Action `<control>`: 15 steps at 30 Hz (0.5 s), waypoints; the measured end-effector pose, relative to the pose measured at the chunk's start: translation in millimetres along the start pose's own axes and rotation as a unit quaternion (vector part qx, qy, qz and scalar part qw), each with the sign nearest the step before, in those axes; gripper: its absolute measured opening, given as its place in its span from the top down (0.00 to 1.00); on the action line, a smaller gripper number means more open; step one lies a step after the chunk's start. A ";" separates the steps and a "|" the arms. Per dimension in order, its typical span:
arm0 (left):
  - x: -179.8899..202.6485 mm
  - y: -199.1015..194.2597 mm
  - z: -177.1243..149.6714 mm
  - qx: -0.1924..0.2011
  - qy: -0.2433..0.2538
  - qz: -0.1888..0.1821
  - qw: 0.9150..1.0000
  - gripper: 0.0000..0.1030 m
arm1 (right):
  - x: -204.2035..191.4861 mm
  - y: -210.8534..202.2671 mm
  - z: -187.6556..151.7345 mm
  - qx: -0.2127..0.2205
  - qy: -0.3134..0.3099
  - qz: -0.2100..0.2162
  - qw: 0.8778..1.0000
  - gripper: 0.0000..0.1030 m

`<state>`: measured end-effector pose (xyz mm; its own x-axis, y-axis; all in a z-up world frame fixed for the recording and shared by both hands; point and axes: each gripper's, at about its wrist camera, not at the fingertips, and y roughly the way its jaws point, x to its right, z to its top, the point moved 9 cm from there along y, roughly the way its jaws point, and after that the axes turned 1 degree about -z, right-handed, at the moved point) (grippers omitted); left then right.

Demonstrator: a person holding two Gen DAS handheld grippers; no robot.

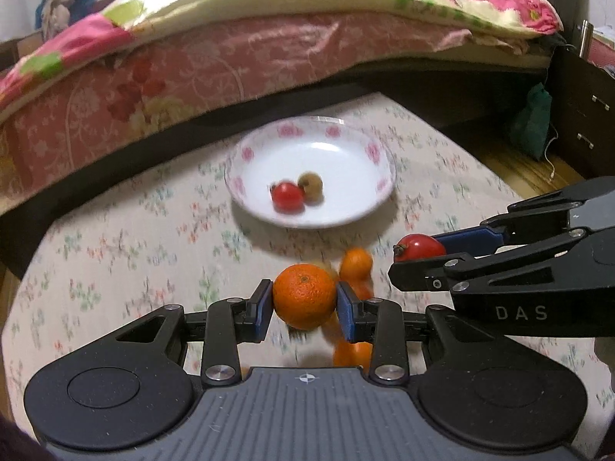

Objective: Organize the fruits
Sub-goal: 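Carry both fruits over the white plate and open both tools to release them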

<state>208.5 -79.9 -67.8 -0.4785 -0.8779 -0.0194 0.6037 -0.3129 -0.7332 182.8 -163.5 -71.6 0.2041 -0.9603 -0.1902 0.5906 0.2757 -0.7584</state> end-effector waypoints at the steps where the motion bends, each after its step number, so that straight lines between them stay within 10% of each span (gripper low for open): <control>1: -0.6 2.0 5.6 0.005 0.002 0.001 1.000 0.59 | 2.2 -0.2 4.9 0.005 0.005 -0.001 1.000 0.68; 15: -12.9 51.2 46.6 0.018 0.005 0.011 1.000 0.60 | 38.4 25.3 65.2 0.043 0.012 -0.032 0.998 0.68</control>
<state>275.3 -101.6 -73.3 -0.4712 -0.8810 -0.0415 0.6367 -0.3073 -0.7072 256.5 -190.7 -57.5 0.1452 -0.9765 -0.1592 0.6669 0.2155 -0.7133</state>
